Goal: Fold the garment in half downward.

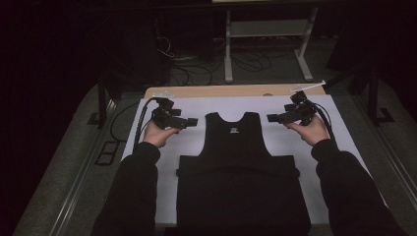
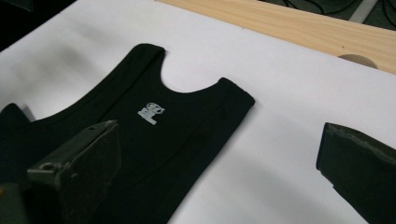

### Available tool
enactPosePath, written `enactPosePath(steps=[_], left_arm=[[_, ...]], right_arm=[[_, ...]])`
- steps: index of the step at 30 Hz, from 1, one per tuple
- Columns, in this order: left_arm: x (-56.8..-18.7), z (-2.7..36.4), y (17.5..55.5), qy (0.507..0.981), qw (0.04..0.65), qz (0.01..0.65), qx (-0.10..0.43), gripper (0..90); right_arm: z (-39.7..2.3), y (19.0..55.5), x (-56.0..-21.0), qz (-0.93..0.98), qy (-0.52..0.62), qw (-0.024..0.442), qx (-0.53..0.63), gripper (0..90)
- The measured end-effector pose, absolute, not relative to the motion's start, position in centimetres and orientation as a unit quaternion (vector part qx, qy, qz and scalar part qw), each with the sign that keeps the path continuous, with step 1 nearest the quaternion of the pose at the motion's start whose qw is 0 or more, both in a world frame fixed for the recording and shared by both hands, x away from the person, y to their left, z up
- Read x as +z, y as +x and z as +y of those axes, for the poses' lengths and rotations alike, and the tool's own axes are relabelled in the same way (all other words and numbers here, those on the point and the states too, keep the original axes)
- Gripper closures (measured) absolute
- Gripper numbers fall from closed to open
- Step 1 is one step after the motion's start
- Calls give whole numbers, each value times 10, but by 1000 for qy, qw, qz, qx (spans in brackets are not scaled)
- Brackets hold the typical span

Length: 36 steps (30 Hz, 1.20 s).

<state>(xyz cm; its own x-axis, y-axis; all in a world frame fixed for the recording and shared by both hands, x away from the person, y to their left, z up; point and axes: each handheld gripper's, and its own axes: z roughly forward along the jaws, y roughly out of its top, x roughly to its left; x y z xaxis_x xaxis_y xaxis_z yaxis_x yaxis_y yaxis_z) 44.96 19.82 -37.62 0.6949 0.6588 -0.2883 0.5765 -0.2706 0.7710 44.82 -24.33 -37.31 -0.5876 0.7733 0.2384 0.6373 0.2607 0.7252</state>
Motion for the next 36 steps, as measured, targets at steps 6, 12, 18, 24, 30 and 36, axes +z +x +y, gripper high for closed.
enactPosePath(steps=[6,12,18,24,30,36], left_arm=[[-382,194,459,795,462,391,44,0],[-385,190,466,785,468,404,40,0],[-385,180,473,784,468,404,45,0],[-392,179,482,778,464,421,47,0],[-401,175,487,767,475,430,39,0],[-407,163,491,772,467,430,38,0]], right_arm=[[-239,456,-375,792,446,85,408,0],[-237,466,-374,789,452,86,406,63],[-234,477,-374,779,466,88,411,61],[-228,484,-374,781,465,92,407,59],[-221,489,-381,783,463,94,406,66],[-215,493,-392,784,466,84,401,84]])
